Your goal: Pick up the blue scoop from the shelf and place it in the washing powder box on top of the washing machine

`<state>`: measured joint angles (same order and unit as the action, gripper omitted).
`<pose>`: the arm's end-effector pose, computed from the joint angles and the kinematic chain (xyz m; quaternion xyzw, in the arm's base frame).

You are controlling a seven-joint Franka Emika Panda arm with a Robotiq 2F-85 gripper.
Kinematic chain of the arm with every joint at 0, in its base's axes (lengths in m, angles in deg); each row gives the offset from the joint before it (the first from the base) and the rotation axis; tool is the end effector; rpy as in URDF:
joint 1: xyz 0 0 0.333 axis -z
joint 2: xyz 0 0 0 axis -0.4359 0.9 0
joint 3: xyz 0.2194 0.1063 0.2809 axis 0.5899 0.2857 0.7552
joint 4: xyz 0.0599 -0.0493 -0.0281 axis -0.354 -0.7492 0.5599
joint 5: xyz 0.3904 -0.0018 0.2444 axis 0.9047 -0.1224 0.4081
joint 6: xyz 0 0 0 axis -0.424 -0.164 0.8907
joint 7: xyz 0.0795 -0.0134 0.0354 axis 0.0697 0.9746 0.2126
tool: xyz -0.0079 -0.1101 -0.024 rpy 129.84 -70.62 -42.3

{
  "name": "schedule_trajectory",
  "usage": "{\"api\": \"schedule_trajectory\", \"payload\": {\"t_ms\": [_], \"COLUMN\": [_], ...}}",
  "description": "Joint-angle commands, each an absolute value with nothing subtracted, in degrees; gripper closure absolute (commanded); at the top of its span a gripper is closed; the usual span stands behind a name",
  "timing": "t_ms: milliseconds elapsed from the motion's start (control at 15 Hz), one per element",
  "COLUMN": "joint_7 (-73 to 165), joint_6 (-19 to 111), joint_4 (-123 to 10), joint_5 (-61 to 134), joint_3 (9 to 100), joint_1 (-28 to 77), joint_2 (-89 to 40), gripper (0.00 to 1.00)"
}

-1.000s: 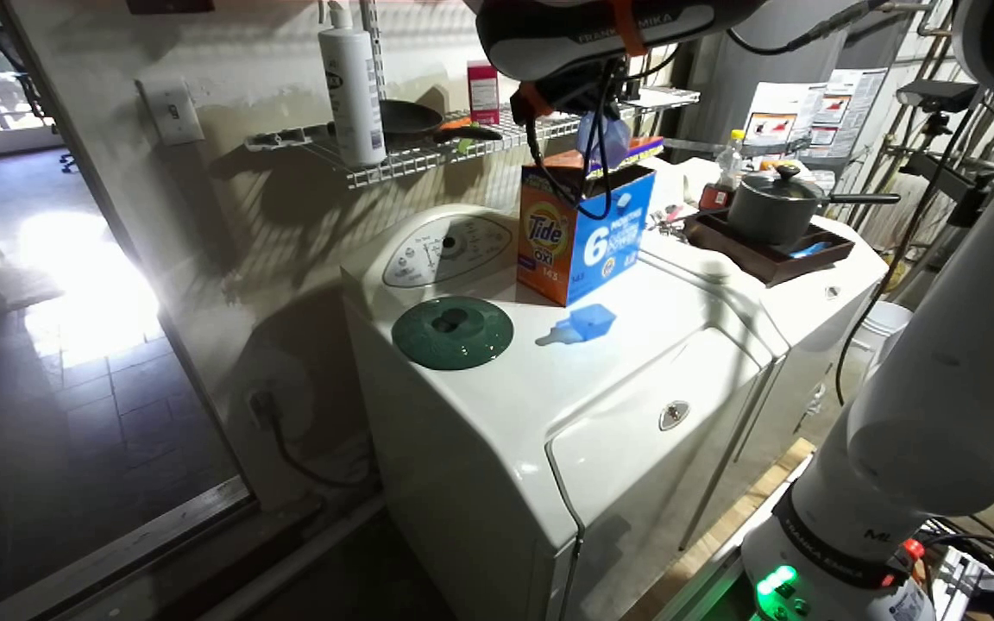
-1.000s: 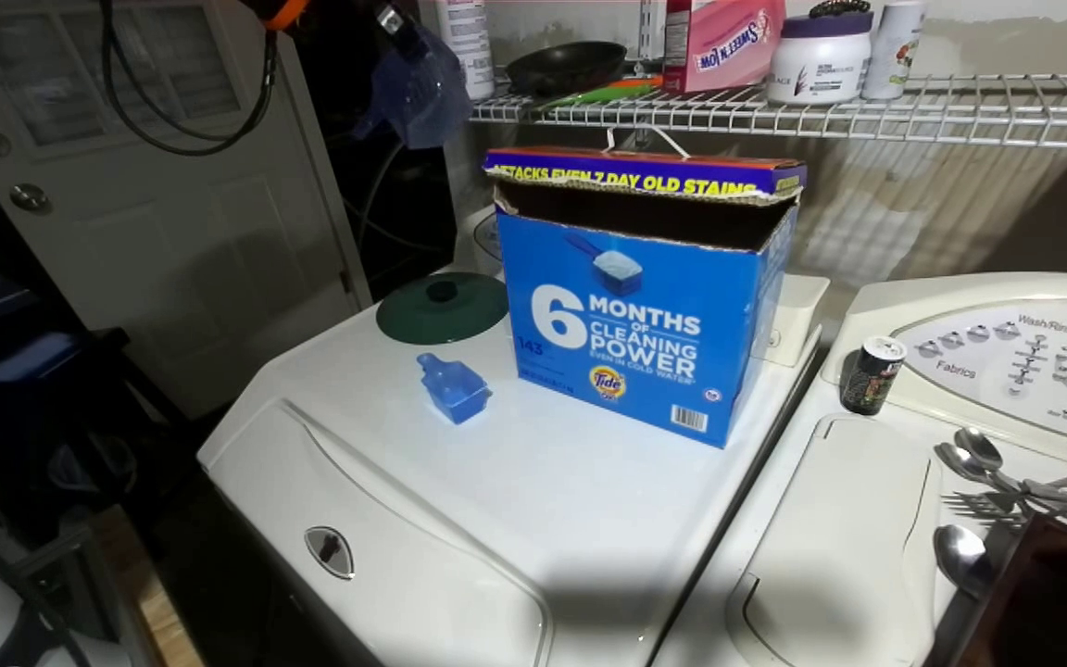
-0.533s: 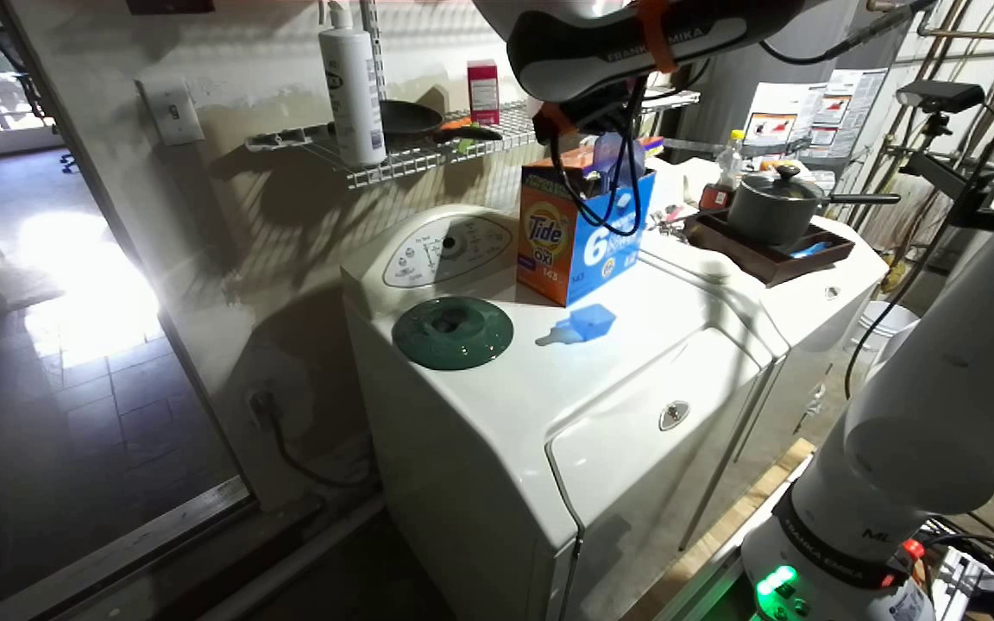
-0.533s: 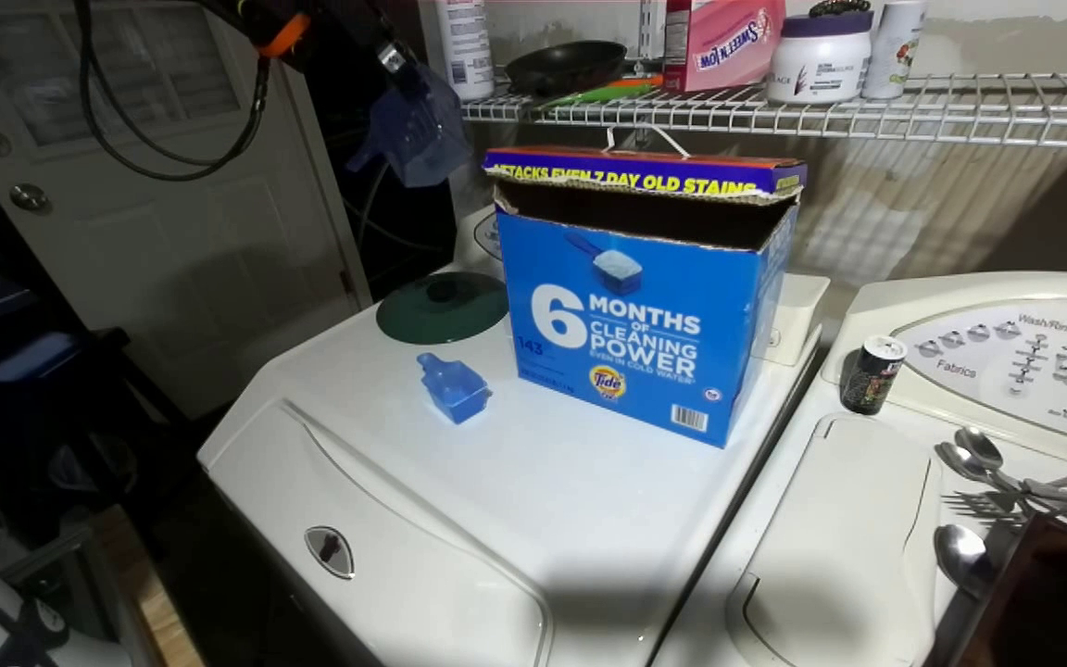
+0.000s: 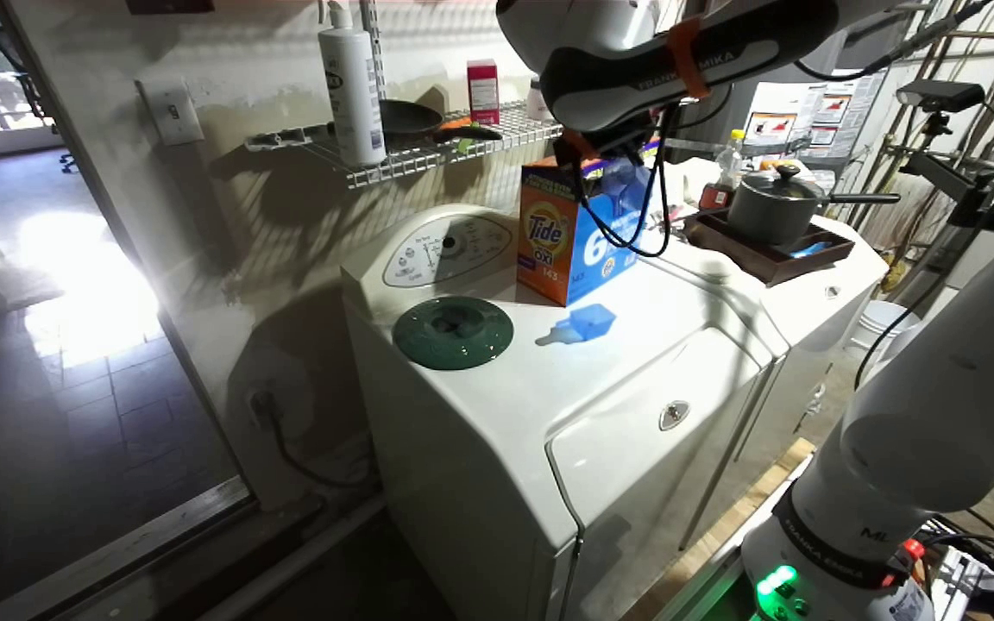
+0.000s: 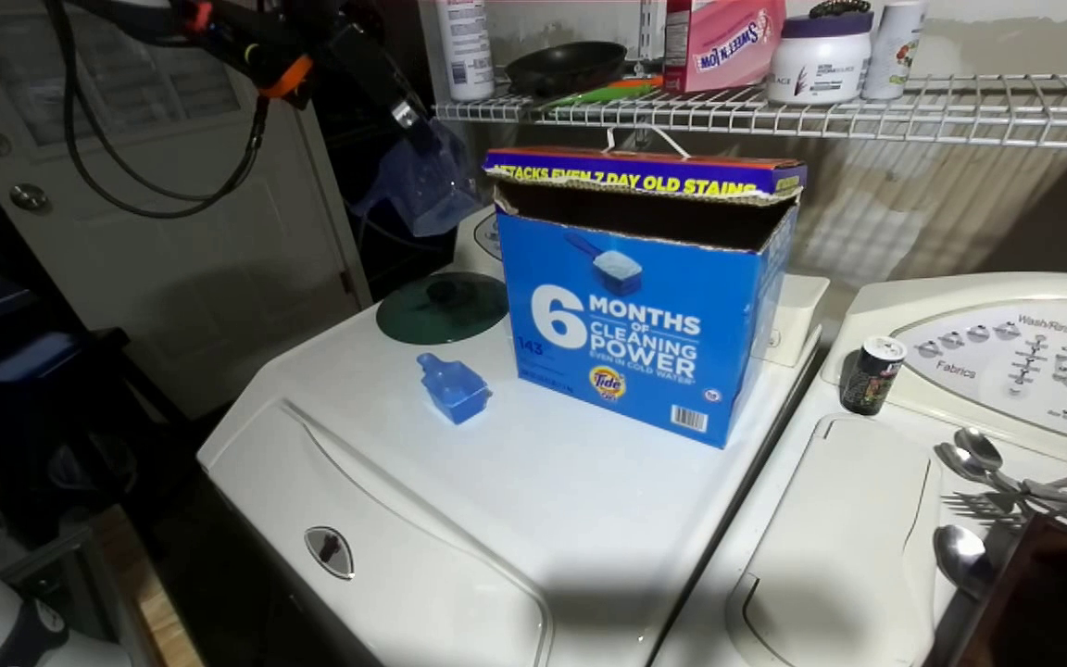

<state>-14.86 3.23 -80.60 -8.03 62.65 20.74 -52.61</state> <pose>0.5387 0.0062 0.5802 0.8253 -0.3778 0.1579 0.3888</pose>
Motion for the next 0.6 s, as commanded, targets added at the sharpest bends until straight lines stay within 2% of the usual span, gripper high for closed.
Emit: {"api": "schedule_trajectory", "payload": {"t_ms": [0,533], "joint_7": [-13.8,-12.0], "joint_6": [9.4,16.6], "joint_4": [-86.4,-90.4], "joint_5": [-7.4,-9.9], "joint_3": [61.7,60.2], "joint_1": [22.2,25.1], "joint_2": [-56.5,-58.7], "gripper": [0.99,0.99]}}
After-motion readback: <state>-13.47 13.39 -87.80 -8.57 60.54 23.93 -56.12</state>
